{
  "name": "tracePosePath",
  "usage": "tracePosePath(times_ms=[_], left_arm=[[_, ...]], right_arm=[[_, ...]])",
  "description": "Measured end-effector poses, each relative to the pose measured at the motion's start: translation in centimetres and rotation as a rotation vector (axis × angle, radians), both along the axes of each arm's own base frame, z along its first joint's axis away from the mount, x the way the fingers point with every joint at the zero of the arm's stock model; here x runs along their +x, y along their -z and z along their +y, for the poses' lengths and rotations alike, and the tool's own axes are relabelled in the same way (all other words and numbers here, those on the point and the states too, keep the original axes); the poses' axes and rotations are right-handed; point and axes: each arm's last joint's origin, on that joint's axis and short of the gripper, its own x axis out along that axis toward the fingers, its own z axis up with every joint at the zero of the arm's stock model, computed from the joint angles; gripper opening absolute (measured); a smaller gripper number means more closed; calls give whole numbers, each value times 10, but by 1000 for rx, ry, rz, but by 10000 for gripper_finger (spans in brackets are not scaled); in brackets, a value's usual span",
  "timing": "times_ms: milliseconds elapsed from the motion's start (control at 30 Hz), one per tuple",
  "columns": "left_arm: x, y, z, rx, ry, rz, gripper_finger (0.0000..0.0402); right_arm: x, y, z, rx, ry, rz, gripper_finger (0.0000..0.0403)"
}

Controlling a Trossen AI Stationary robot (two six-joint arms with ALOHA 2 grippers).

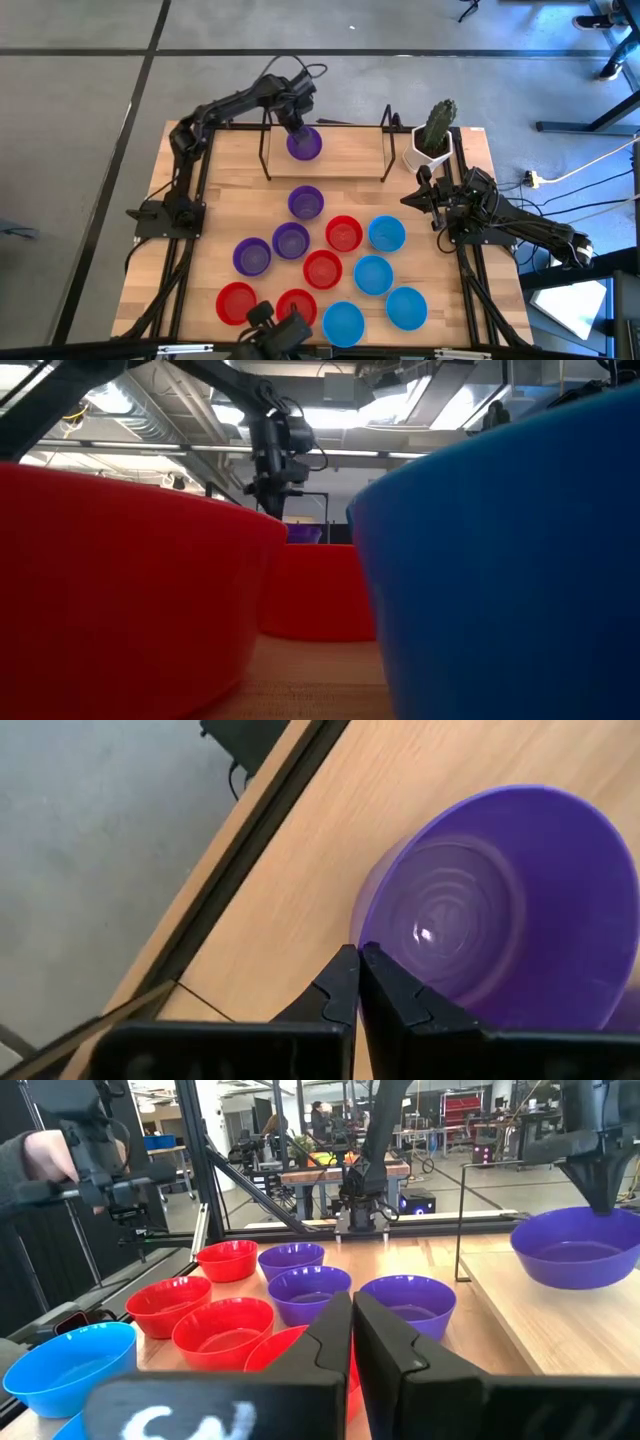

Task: Pick & Place Mini bowls
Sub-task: Put the violet bowl on the shelf

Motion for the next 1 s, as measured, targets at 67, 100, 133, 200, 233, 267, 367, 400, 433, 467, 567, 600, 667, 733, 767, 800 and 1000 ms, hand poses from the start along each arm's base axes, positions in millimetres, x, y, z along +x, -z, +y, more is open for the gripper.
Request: tracePosePath(times_ms=[67,100,133,200,233,267,367,400,433,467,567,600,667,733,767,800,1000], left_arm=[[-1,4,2,-11,-20,19,2],[0,7,3,-8,-37,35,2],[-1,10,4,-7,-56,51,2],[-2,15,5,-9,-84,86,3],[-3,17,6,-17,-92,98,3],[-4,20,7,-26,-98,110,3],[-5,26,10,-6,-122,156,3],[-5,27,11,6,-132,171,3],[-5,29,11,16,-140,188,3],[-5,31,12,24,-145,201,3],[-5,32,12,31,-147,208,3],[-5,32,13,34,-145,209,3],[-5,32,13,35,-148,208,3],[-5,32,12,34,-149,210,3],[-5,32,12,35,-155,215,5],[-5,32,12,37,-159,220,7],[-3,33,10,44,-144,227,51]], right_arm=[[0,0,0,2,0,1,16],[0,0,0,3,0,3,16],[0,0,0,4,0,5,16],[0,1,0,6,0,9,16],[0,1,0,7,-1,10,16],[0,1,0,7,0,10,16],[0,1,0,6,0,10,16],[0,1,0,6,-1,10,16],[0,1,0,6,0,10,16],[0,1,0,6,0,9,16],[0,1,0,6,0,10,16],[0,1,0,6,-1,10,16],[0,1,0,6,-1,10,16],[0,1,0,6,-1,10,16],[0,1,0,6,0,10,16],[0,1,0,6,-1,10,16],[0,1,0,6,0,10,16]])
